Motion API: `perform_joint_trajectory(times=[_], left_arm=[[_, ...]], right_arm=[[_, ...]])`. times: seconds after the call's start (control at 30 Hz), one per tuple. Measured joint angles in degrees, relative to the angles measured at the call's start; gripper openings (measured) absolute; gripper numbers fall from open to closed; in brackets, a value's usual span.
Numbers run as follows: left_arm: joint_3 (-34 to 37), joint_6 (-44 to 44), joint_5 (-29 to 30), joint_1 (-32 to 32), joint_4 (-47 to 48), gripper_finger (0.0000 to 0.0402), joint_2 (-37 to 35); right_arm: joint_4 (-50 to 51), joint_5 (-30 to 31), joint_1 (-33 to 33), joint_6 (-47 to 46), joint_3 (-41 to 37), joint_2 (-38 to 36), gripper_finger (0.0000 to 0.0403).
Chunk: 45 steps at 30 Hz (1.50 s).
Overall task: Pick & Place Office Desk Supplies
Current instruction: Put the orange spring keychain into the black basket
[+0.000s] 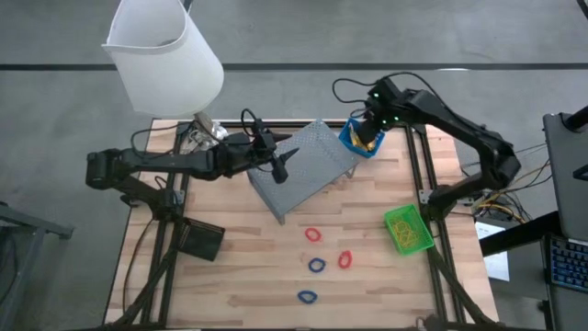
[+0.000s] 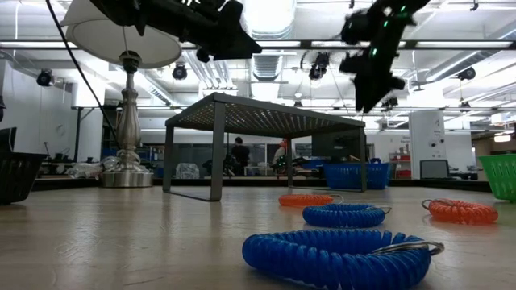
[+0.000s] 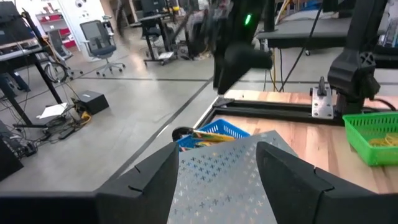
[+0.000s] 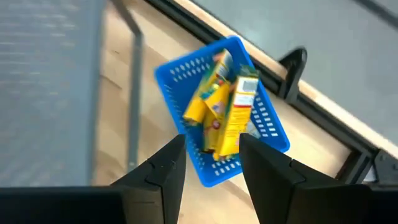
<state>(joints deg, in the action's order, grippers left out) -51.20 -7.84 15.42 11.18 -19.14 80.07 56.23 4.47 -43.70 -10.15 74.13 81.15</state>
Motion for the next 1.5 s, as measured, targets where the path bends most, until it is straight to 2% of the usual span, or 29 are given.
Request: perform_joint_trajectory(times=[0.33,0.47,0.73,0.97,1.3,1.5], left_arm=[[0.0,0.5,0.0,-0.4,9.9,0.0200,-6.6],[0.0,0.5,0.0,-0.5,10.8,0.0193,-9.0],[0.0,2.0,0.0,-0.6,13.0,0.0190,-10.6],[0.0,6.2,-0.8,-1.0,16.2,0.0189,-10.6],[0.0,8.1,-6.5,-3.6,16.8,0.0189,-10.6],[0.0,4.6,-20.9,-8.6,16.8,0.0189,-10.3]], right_arm=[[-7.4,0.0,9.5,4.8,-4.7,-13.4,0.0148],[-11.2,0.0,13.1,6.9,-7.4,-17.1,0.0142],[-12.4,-0.2,16.4,7.2,-12.2,-19.9,0.0134],[-12.4,-4.7,19.7,4.3,-14.4,-19.9,0.0122],[-12.3,-5.0,30.0,-2.9,-16.5,-19.9,0.0109],[-12.2,-4.9,35.2,-3.2,-16.6,-19.9,0.0113]])
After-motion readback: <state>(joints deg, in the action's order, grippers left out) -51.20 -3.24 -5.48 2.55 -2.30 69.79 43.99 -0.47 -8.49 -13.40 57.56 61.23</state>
